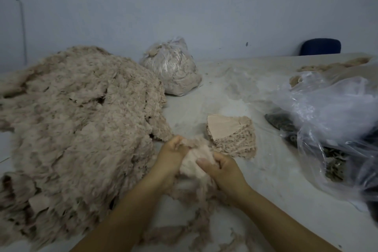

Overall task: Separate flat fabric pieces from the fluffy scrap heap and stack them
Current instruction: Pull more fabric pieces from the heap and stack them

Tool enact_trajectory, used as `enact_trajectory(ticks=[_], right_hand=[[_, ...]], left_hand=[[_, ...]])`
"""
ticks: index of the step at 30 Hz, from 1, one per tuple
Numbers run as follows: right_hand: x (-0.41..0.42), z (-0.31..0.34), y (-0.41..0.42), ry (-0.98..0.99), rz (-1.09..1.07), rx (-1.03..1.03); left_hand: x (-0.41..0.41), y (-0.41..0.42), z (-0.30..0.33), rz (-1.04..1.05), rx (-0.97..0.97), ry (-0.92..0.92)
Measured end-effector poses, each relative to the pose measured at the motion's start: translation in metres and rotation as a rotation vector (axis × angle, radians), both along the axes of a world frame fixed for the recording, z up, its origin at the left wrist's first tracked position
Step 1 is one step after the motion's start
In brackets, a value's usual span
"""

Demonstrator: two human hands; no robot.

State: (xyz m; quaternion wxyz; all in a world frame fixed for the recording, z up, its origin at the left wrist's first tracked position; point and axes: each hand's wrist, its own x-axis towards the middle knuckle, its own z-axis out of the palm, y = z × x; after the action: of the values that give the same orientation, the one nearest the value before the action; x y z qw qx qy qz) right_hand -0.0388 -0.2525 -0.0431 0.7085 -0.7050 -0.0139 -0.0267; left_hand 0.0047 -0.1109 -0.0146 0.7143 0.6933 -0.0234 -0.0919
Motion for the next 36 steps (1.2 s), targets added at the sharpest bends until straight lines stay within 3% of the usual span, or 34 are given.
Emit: enact_trajectory(ticks=[8,12,15,19,22,25,31,36], right_hand=[[-0.005,0.001,-0.024,0.008,0.292,-0.192],[-0.008,-0.005,-0.045,0.106,0.425,-0.386],[-0.013,-0.003,-0.051,0.191,0.486,-0.411],[-0.004,0.002,-0.04,0.226,0.248,-0.286],[0.001,0.009,-0.022,0.275,0.234,0.144],[0.014,0.014,-0.019,0.198,-0.045,0.408],[0.063,0.044,-0.055,0.025,-0.482,0.202],[0.09,0.042,-0.087,0.111,-0.709,-0.207]], left_hand=[[0.015,0.01,-0.002,0.021,0.048,0.013],[0.024,0.021,0.001,0.163,-0.042,0.022],[0.027,0.026,0.008,0.139,0.003,-0.019],[0.02,0.006,0.01,0.008,0.046,-0.005],[0.016,-0.014,0.015,-0.028,-0.081,0.039],[0.024,-0.026,0.019,0.047,-0.083,-0.034],[0.058,-0.06,0.022,0.102,0.211,-0.224],[0.08,-0.074,0.012,0.064,0.305,-0.051]])
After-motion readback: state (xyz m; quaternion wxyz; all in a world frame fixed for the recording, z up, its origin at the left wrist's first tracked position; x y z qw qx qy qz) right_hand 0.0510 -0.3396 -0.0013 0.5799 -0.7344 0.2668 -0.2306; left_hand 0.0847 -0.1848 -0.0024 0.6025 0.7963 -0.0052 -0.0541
